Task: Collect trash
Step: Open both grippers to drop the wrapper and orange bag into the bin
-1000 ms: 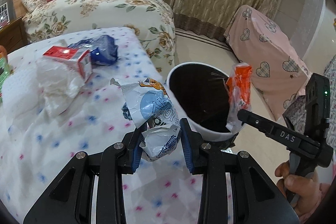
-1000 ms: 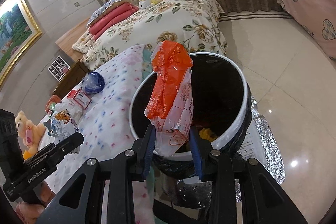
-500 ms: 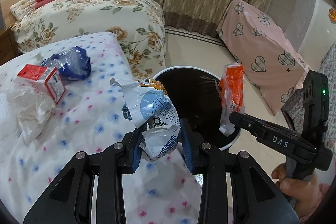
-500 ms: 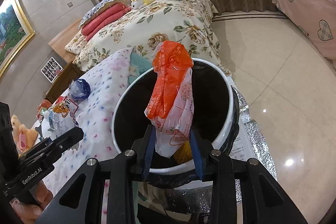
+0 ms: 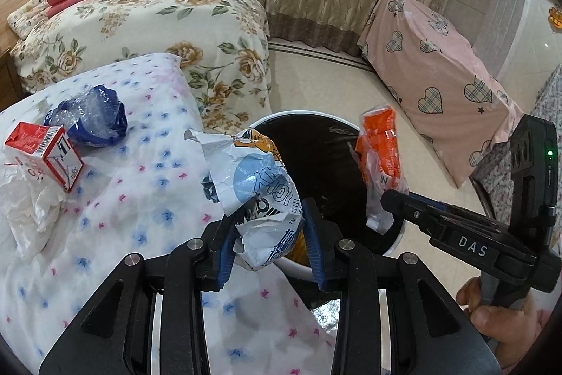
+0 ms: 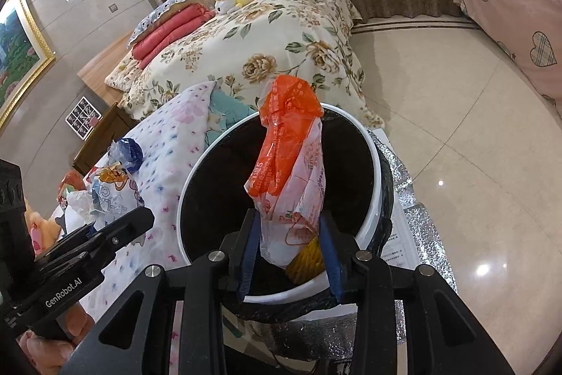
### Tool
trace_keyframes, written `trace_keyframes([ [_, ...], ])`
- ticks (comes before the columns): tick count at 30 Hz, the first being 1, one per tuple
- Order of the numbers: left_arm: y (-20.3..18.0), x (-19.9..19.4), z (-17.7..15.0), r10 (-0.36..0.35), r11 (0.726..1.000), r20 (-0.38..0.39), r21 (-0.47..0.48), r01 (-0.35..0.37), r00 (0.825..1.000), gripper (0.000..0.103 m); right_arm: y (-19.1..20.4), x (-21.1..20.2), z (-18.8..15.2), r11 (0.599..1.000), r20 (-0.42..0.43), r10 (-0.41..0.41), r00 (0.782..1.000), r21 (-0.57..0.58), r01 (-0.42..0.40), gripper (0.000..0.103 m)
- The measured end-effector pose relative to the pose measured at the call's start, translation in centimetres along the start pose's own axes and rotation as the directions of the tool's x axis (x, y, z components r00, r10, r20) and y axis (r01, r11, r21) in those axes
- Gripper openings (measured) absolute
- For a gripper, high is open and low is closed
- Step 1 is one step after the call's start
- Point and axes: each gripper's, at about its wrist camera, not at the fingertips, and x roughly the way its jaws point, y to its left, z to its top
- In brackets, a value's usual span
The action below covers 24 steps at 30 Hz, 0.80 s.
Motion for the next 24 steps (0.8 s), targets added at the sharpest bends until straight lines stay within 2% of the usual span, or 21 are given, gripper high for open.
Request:
trace_keyframes([
  [4,-0.1,0.4,0.3,-0.004,1.0,-0.001,0.002,0.004,1.0,0.038,-0.1,0.1,0.2,1.0,-0.001,0.0,1.0,0.008,0.0,0.036],
  [7,-0.1,0.5,0.5,-0.002,1.0,0.0,0.0,0.002,1.0,0.059,-0.3,0.1,0.4,1.0,0.001,-0.002,1.0,0.014,0.002,0.037],
  [9,0.0,0.4,0.5,-0.008,1.0,0.008,-0.009,0.008,1.0,0.068,-0.4,-0.1,0.4,1.0,0.007,-0.001,1.0,0.023,0.001,0.043],
  [20,2.6,-1.3,-1.4,0.024,0.998,0.01,-0.065,-0.024,1.0,0.07,0.3,-0.4,0.0,0.999,0.016,0.016,1.0,0.031,-0.017,0.059],
  [24,4.0,-2.5,-2.8,0.047,0.994,0.014,-0.095,-0.046,0.999,0.07,1.5,-0.6,-0.3,0.999,0.023,0.036,0.999,0.026,-0.036,0.069],
])
